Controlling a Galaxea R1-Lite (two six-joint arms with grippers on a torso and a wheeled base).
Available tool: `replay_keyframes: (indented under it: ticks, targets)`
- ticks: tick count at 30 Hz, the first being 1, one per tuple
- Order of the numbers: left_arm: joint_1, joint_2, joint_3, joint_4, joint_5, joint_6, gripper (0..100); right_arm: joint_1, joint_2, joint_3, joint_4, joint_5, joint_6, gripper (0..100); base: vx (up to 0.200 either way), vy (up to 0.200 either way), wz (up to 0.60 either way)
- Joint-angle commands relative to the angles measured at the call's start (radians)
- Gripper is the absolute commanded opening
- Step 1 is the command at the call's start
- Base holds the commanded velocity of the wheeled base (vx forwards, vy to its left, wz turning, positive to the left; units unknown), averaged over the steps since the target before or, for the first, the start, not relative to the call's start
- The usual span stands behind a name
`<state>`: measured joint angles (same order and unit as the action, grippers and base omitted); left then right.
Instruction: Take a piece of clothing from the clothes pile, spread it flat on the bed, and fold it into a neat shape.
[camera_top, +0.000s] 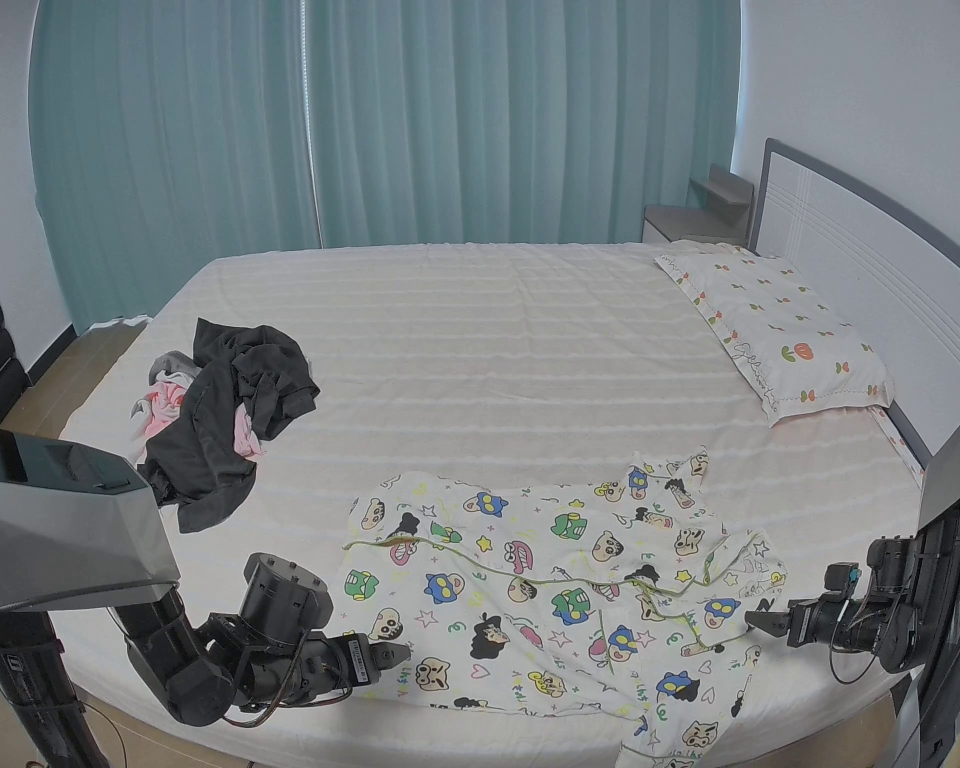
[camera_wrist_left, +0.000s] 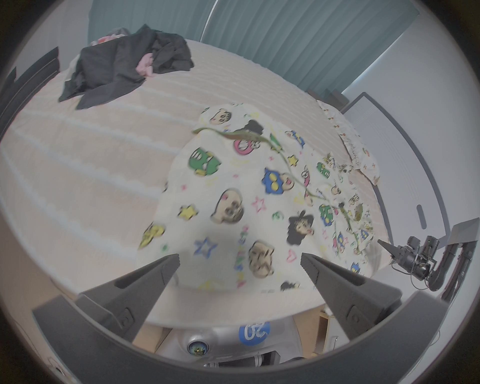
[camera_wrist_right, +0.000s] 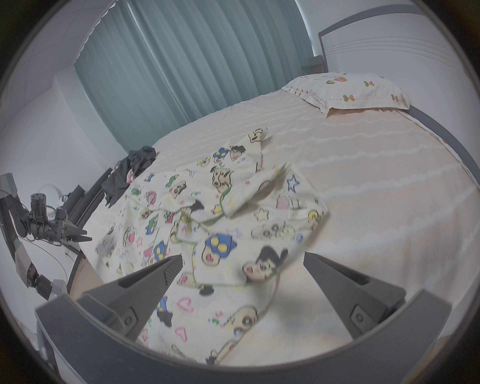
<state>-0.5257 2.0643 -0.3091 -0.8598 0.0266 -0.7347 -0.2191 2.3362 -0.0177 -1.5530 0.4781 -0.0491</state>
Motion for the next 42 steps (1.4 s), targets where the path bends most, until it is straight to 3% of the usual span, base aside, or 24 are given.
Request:
replay_keyframes:
  ticks: [1, 6, 8, 13, 29, 30, 36, 42]
  targets:
    - [-0.016, 0.007, 0.025, 0.001, 0.021, -0.019, 100, 0.004, 0.038, 0.018, -0.018, 0.001, -0.012, 100, 0.0, 0.0, 0.0]
    - [-0.037, 0.054, 0.035, -0.001, 0.075, -0.04, 100, 0.004, 0.058, 0.018, -0.018, 0.001, -0.032, 100, 0.0, 0.0, 0.0]
    - [-0.037, 0.134, 0.007, -0.027, 0.18, -0.058, 100, 0.004, 0.066, 0.018, -0.018, 0.001, -0.051, 100, 0.0, 0.0, 0.0]
    - [-0.034, 0.264, -0.05, -0.151, 0.286, -0.091, 100, 0.004, 0.068, 0.018, -0.018, 0.002, -0.054, 100, 0.0, 0.0, 0.0]
    - [-0.007, 0.347, -0.18, -0.165, 0.32, -0.095, 100, 0.011, 0.075, 0.018, -0.018, 0.004, -0.078, 100, 0.0, 0.0, 0.0]
    - [-0.005, 0.349, -0.18, -0.165, 0.32, -0.095, 0, 0.012, 0.075, 0.018, -0.012, 0.004, -0.083, 100, 0.0, 0.0, 0.0]
    - [-0.007, 0.347, -0.18, -0.17, 0.332, -0.103, 0, 0.073, 0.068, 0.018, 0.096, 0.03, -0.1, 100, 0.0, 0.0, 0.0]
    - [-0.007, 0.338, -0.174, -0.173, 0.374, -0.106, 0, 0.153, 0.112, 0.018, 0.1, 0.03, -0.1, 100, 0.0, 0.0, 0.0]
